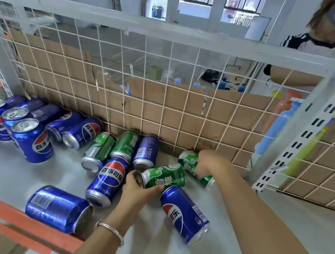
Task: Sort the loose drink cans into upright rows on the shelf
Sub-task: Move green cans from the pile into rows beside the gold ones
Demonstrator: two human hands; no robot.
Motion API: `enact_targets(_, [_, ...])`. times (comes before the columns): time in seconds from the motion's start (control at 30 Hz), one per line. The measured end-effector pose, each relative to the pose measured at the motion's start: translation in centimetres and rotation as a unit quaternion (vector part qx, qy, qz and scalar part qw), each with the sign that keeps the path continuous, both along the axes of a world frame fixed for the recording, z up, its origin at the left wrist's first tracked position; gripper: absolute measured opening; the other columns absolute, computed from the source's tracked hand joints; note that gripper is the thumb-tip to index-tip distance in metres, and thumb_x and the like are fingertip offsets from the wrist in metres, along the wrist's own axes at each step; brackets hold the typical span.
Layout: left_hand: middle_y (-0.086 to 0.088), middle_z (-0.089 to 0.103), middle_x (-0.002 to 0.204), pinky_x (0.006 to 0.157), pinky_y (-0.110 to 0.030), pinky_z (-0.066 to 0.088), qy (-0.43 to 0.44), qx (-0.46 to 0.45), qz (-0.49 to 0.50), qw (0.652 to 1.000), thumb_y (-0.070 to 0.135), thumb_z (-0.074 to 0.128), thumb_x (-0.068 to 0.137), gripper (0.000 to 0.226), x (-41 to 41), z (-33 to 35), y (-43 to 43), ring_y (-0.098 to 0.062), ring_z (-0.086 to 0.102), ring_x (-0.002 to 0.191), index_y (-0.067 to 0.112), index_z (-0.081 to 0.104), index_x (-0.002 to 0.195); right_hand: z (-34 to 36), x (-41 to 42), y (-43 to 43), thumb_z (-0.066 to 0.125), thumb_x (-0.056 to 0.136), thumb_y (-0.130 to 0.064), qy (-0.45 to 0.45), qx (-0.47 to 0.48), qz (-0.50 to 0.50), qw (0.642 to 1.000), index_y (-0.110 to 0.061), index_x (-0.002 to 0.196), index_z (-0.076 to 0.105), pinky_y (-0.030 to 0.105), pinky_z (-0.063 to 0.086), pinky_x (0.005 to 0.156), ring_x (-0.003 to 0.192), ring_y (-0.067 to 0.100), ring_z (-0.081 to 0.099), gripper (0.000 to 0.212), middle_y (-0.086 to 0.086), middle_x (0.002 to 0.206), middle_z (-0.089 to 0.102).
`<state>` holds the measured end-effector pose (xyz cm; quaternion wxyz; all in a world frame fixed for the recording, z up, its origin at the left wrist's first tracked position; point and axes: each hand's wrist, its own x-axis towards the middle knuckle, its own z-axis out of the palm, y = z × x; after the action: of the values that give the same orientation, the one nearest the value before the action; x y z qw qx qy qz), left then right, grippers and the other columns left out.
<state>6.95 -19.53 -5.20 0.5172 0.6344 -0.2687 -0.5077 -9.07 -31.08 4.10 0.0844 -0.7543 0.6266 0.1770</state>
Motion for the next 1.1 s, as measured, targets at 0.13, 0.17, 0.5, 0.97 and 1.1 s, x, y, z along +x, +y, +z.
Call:
enact_targets(0.13, [-0.008, 0.070, 0.101, 0.089, -0.038, 0.054, 0.002, -0.023, -0.026, 0.999, 0.008, 0.083, 0.066, 0.044, 0.1, 0.4, -0.2, -0.022, 0.068, 0.093, 0.012, 0.061, 0.105, -0.2, -2.2, 0.6, 0.071, 0.073, -0.020, -0.009, 0.053, -0.031, 0.998, -0.010, 0.094, 0.052, 0.030, 0.048, 0.068, 0.081, 0.022, 0.057, 0.030, 0.007, 0.094, 0.058])
enact_targets(0.17, [-0.008, 0.072, 0.100, 0.087, -0.036, 0.054, 0.005, -0.034, -0.030, 0.999, 0.007, 0.082, 0.067, 0.040, 0.1, 0.5, -0.2, -0.021, 0.069, 0.092, 0.012, 0.063, 0.101, -0.6, -2.6, 1.0, 0.072, 0.072, -0.022, -0.016, 0.043, -0.035, 0.998, -0.011, 0.094, 0.051, 0.030, 0.047, 0.066, 0.080, 0.022, 0.057, 0.033, 0.006, 0.092, 0.057])
enact_targets(0.5, [-0.004, 0.072, 0.100, 0.088, -0.036, 0.054, -0.049, -0.083, -0.058, 0.994, 0.011, 0.083, 0.066, 0.042, -0.3, 1.6, -1.0, -0.017, 0.068, 0.092, 0.012, 0.065, 0.104, -3.0, -3.4, 4.8, 0.076, 0.074, -0.032, -0.091, -0.049, -0.129, 0.986, -0.011, 0.116, 0.056, 0.022, 0.040, 0.057, 0.076, 0.017, 0.057, 0.051, 0.002, 0.090, 0.061])
enact_targets(0.97, [-0.002, 0.069, 0.111, 0.096, -0.044, 0.050, -0.054, -0.144, -0.085, 0.984, 0.029, 0.089, 0.054, 0.069, -1.9, 5.7, -1.5, -0.021, 0.065, 0.103, 0.018, 0.060, 0.116, -4.8, -10.2, 10.2, 0.075, 0.061, -0.034, -0.393, -0.094, -0.323, 0.856, -0.018, 0.086, 0.064, 0.022, 0.044, 0.056, 0.069, 0.016, 0.059, 0.032, 0.002, 0.076, 0.064])
enact_targets(1.1, [-0.002, 0.069, 0.108, 0.083, -0.026, 0.054, 0.015, -0.161, -0.121, 0.979, 0.007, 0.083, 0.064, 0.057, -5.8, 7.4, -1.6, -0.016, 0.066, 0.095, 0.011, 0.060, 0.116, -4.1, -12.8, 13.2, 0.070, 0.078, -0.009, -0.645, -0.055, -0.384, 0.659, -0.009, 0.085, 0.065, 0.019, 0.046, 0.055, 0.059, 0.014, 0.059, 0.009, 0.006, 0.069, 0.062])
